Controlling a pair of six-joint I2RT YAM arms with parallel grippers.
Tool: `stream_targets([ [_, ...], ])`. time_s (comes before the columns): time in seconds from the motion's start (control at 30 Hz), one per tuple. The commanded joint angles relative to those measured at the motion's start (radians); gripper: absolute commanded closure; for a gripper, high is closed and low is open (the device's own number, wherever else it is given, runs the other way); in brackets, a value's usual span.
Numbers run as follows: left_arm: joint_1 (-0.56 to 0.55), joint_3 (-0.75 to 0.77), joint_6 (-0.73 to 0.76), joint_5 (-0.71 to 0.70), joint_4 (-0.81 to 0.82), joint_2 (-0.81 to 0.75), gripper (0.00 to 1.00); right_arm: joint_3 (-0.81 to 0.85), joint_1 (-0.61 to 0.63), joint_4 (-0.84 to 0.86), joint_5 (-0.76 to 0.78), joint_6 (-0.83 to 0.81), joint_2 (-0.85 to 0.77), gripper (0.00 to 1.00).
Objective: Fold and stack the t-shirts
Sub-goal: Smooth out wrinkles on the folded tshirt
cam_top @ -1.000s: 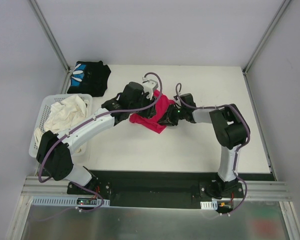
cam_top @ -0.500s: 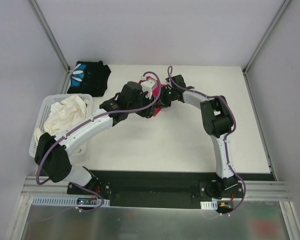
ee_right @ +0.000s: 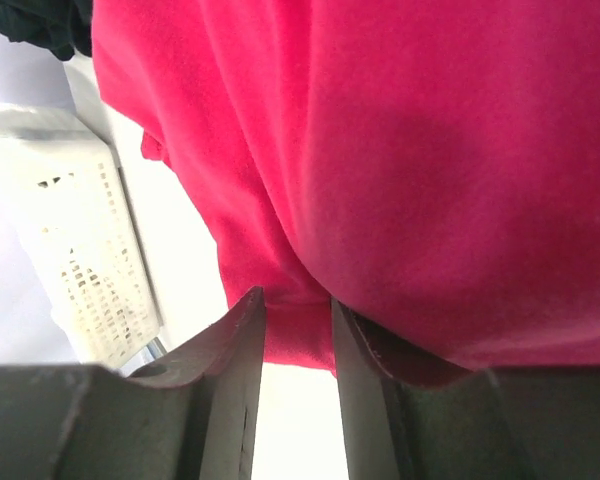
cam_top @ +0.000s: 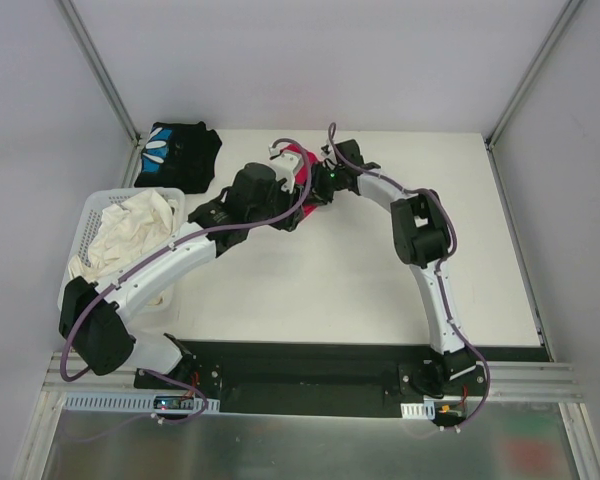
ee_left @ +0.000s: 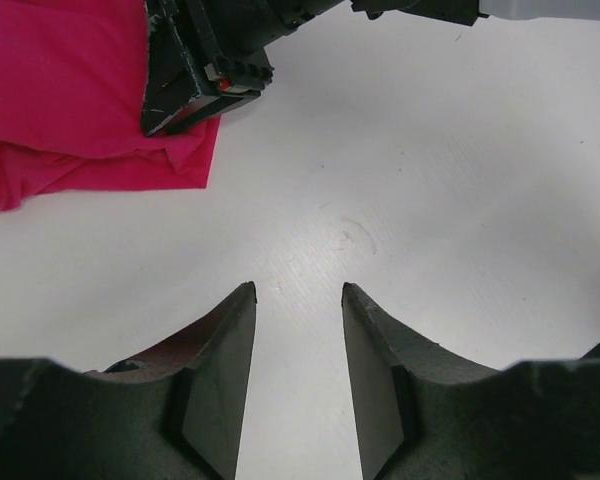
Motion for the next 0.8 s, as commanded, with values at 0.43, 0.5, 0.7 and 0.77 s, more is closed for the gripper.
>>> stream_targets([
  [0.43,-0.009,-0.012,-0.044,-0.047,0.041,-0.046,0.13,-0.192,-0.132,0.137,-0.149,-0.038,-0.297,0.58],
  [0.5,-0.009,-0.014,-0.044,-0.104,0.044,-0.042,0.08,-0.224,-0.147,0.144,-0.163,-0.054,-0.345,0.58],
  [0.7,-0.009,0.0,-0.047,-0.1,0.047,-0.014,0.05,-0.37,-0.195,0.17,-0.197,-0.042,-0.467,0.59],
  [0.77,-0.009,0.005,-0.04,-0.115,0.047,-0.005,0.05,-0.453,-0.201,0.203,-0.179,-0.043,-0.539,0.58],
])
